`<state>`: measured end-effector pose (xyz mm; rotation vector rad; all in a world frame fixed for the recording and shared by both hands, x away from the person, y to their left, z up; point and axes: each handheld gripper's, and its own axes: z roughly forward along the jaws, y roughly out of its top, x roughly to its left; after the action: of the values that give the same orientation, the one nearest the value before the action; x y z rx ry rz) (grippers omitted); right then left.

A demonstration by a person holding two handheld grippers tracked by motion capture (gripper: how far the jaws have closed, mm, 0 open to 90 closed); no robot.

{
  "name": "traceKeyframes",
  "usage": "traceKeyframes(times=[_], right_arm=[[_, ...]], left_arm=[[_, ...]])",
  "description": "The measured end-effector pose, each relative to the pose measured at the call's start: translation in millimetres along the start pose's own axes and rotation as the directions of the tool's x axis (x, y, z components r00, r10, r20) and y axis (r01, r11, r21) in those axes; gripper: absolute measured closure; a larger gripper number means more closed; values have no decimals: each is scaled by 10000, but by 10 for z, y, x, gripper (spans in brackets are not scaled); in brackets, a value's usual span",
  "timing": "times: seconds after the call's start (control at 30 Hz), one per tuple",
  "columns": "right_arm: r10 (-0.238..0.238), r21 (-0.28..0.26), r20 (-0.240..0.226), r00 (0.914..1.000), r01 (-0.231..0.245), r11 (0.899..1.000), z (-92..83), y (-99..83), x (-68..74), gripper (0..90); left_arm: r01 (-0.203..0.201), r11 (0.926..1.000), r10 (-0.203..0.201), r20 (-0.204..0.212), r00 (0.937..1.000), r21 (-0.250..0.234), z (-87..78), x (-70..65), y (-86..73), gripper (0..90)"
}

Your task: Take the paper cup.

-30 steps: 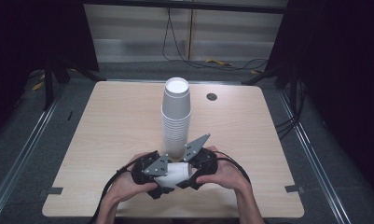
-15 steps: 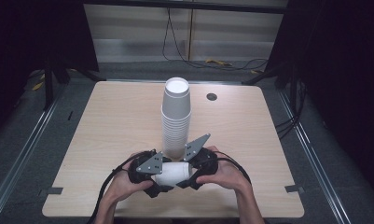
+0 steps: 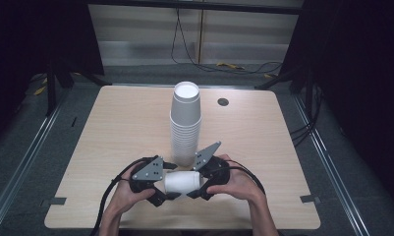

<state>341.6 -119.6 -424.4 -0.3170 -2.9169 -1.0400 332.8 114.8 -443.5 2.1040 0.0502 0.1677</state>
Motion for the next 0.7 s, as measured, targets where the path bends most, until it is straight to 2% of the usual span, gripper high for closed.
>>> traceKeyframes(times=[0.1,0.17,0.2,0.23,0.3,0.37,0.43,0.5,0.53,0.63,0.7], right_arm=[[82,11,176,9998,-82,10000,-2,-25,-29,239],[193,-95,293,9994,-191,9998,-7,-54,-46,239],[217,-217,356,9991,-209,9995,-13,-67,-51,239],[282,-299,241,9993,-275,9992,-18,-83,-59,238],[319,-348,453,9985,-303,9989,-21,-94,-59,238],[440,-481,479,9979,-417,9980,-21,-111,-60,238],[505,-706,506,9974,-468,9964,-24,-145,-72,237],[615,-1005,673,9958,-545,9934,-30,-190,-69,236],[617,-1141,589,9964,-547,9920,-30,-216,-71,237],[724,-1494,674,9951,-617,9869,-33,-279,-55,236],[809,-1743,748,9939,-669,9824,-34,-312,-47,236]], left_arm=[[298,9981,-298,7,9996,-537,-40,9,-31,156],[613,9949,-627,-154,9979,-795,-57,7,-49,156],[676,9949,-698,-271,9972,-752,-72,14,-54,156],[806,9932,-837,-337,9959,-845,-78,16,-63,156],[1002,9899,-1043,-371,9938,-1006,-94,24,-73,156],[1165,9858,-1220,-386,9918,-1213,-104,17,-84,156],[1239,9833,-1326,-585,9894,-1336,-110,4,-96,156],[1376,9777,-1483,-578,9873,-1586,-118,-1,-116,155],[1503,9738,-1609,-500,9857,-1708,-127,3,-126,156],[1869,9593,-2061,-721,9759,-2118,-129,6,-145,156],[1937,9564,-2127,-665,9749,-2187,-129,9,-160,156]])
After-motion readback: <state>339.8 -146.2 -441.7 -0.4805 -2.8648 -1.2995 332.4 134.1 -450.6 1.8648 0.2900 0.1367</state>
